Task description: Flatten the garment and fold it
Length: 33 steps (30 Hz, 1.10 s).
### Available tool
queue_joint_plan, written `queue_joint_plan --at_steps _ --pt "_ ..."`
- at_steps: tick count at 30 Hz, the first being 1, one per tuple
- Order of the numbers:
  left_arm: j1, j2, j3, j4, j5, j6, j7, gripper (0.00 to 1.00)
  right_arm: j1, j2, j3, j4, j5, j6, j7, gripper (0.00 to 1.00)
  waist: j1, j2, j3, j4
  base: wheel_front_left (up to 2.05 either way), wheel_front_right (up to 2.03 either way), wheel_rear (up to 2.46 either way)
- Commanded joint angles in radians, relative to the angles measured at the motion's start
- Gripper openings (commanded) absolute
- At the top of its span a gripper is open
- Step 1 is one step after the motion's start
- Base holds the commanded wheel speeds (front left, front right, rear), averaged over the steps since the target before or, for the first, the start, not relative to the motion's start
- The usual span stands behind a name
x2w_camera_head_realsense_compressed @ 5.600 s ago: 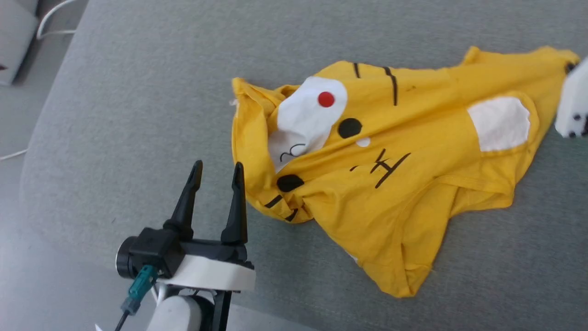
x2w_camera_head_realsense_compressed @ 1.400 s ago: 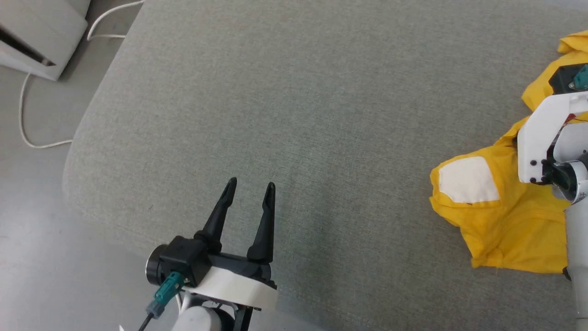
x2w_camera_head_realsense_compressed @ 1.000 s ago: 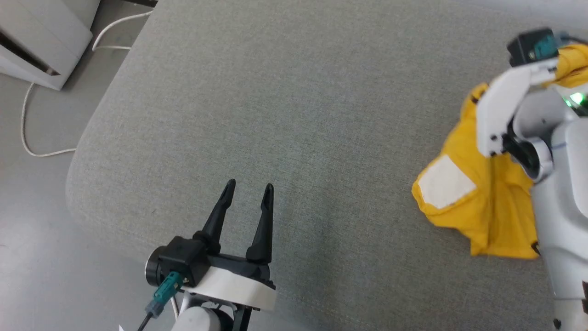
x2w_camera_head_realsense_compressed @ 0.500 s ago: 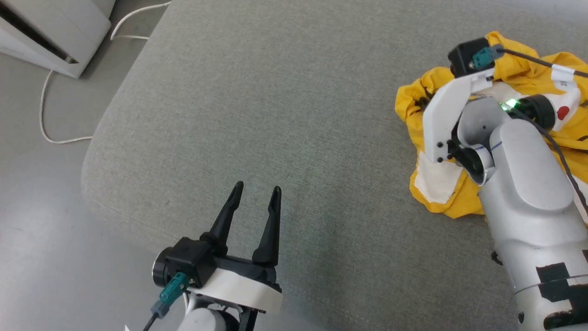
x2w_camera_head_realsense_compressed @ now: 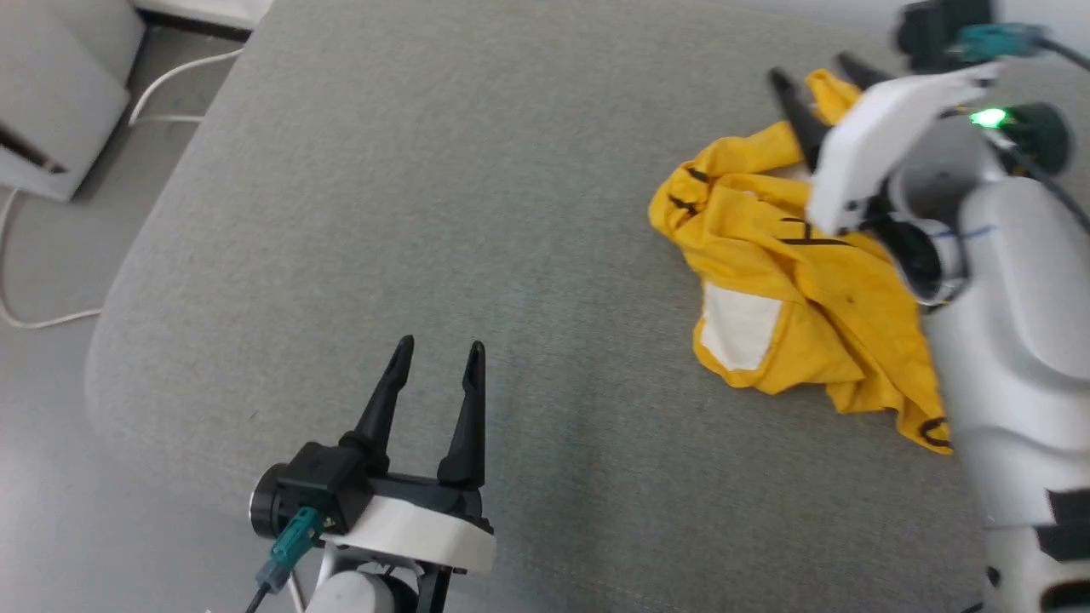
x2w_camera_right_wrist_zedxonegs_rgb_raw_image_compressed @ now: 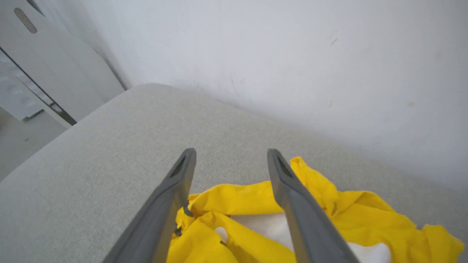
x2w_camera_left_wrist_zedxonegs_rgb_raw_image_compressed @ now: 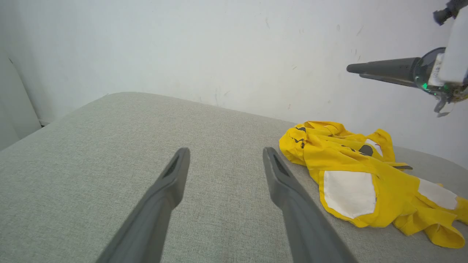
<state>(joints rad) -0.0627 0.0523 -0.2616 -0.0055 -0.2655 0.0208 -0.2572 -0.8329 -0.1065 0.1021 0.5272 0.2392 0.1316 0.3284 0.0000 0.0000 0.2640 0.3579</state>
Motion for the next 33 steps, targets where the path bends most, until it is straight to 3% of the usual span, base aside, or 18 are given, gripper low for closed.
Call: queue_joint_plan --at_steps 1,5,11,17,24,27,33 --pt "0.012 -0.002 0.011 -0.003 0.015 -0.002 -0.005 1.0 0.048 -0.023 -0.024 -0.048 0.004 -0.001 -0.015 1.0 0.0 0.0 -0.036 -0.058 0.0 0.0 0.0" --pt "0.027 -0.002 0.038 -0.008 0.032 -0.01 -0.005 1.0 0.19 -0.041 -0.115 -0.242 -0.02 -0.001 -0.04 1.0 0.0 0.0 -0.06 -0.107 0.0 0.0 0.0" --pt "0.053 -0.002 0.073 -0.023 0.046 -0.019 -0.005 1.0 0.46 0.016 -0.297 -0.571 -0.079 -0.001 -0.053 1.0 0.0 0.0 -0.082 -0.17 0.0 0.0 0.0" --pt "0.085 -0.002 0.11 -0.055 0.049 -0.024 -0.005 1.0 0.714 0.055 -0.393 -0.773 -0.147 -0.001 -0.188 1.0 0.0 0.0 -0.087 -0.226 0.0 0.0 0.0" --pt "0.142 -0.002 0.137 -0.084 0.047 -0.019 -0.005 1.0 0.911 0.056 -0.427 -0.718 -0.066 -0.001 -0.411 1.0 0.0 0.0 -0.104 -0.271 0.0 0.0 0.0" --pt "0.181 -0.002 0.145 -0.077 0.043 -0.015 -0.005 1.0 0.972 0.056 -0.41 -0.633 -0.017 -0.001 -0.511 1.0 0.0 0.0 -0.12 -0.289 0.0 0.0 0.0" --pt "0.22 -0.002 0.152 -0.061 0.044 -0.012 -0.005 1.0 1.013 0.056 -0.349 -0.518 0.029 -0.001 -0.577 1.0 0.0 0.0 -0.15 -0.308 0.0 0.0 0.0"
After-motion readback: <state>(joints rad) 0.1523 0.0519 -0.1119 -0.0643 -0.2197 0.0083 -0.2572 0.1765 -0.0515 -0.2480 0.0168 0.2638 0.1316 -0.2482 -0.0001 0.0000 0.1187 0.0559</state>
